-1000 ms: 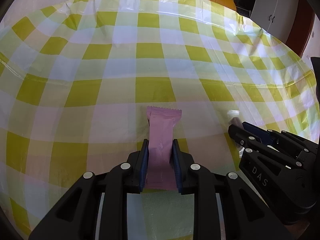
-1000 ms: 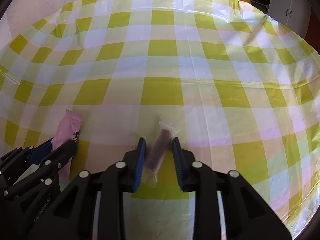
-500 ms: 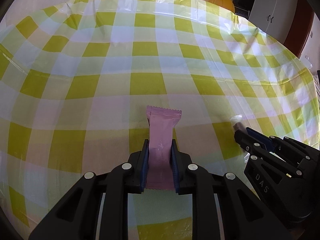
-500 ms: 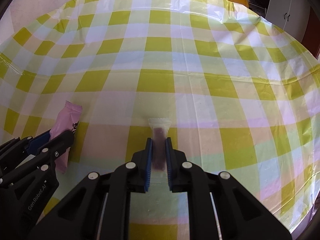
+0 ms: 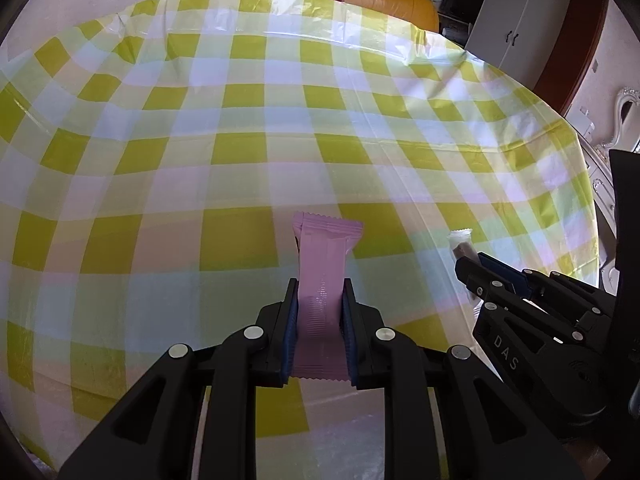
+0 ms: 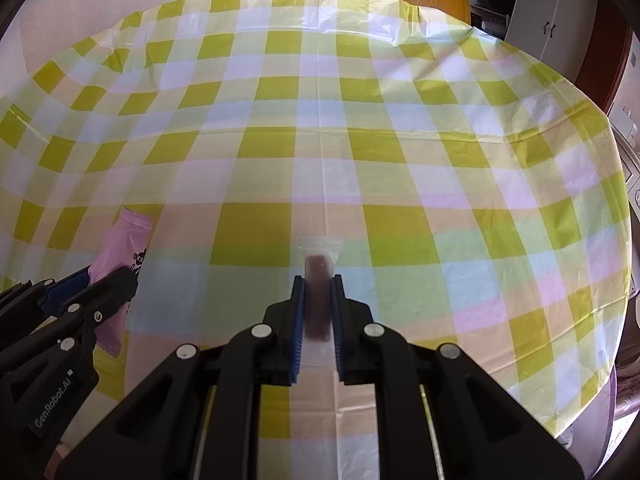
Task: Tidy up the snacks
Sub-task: 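Carry both packets to the white box and open both grippers over it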
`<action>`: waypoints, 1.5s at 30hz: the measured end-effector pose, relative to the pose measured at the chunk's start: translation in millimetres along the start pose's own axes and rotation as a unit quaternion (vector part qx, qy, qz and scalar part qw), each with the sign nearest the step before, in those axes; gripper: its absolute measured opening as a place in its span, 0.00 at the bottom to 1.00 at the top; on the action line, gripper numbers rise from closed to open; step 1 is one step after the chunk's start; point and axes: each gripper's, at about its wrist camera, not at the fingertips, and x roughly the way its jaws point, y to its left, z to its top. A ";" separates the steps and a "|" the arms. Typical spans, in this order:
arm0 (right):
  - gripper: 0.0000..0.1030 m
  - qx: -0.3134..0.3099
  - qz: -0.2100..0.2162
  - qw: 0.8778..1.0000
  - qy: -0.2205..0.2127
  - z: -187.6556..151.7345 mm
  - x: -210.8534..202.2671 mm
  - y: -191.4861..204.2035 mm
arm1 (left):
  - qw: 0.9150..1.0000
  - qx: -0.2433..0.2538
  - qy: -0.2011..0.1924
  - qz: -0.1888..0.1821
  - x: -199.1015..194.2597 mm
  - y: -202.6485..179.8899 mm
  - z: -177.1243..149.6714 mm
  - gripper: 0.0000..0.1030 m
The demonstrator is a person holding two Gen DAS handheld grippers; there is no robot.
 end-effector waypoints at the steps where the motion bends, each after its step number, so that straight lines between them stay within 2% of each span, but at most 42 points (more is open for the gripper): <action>1: 0.12 0.002 -0.002 1.000 0.000 -4.2 -4.1 -3.5 | 1.000 0.004 -0.001 -0.004 -3.5 -4.9 -2.8 0.18; 16: 0.12 0.040 -0.048 0.998 -0.012 -59.4 -72.2 -77.5 | 0.996 0.049 -0.002 -0.070 -47.4 -82.0 -42.4 0.18; 20: 0.12 0.052 -0.063 0.997 -0.014 -77.5 -91.4 -102.6 | 0.993 0.058 0.005 -0.102 -57.3 -104.5 -53.4 0.18; 29: 0.12 0.080 -0.100 0.992 -0.016 -119.3 -131.7 -156.4 | 0.975 0.069 0.059 -0.204 -66.1 -165.0 -86.4 0.18; 38: 0.12 0.118 -0.137 0.983 -0.010 -158.0 -155.2 -209.6 | 0.957 0.083 0.112 -0.254 -62.3 -220.1 -114.4 0.18; 45: 0.12 0.154 -0.162 0.975 0.000 -185.1 -164.8 -247.8 | 0.946 0.083 0.154 -0.273 -49.7 -248.9 -128.1 0.18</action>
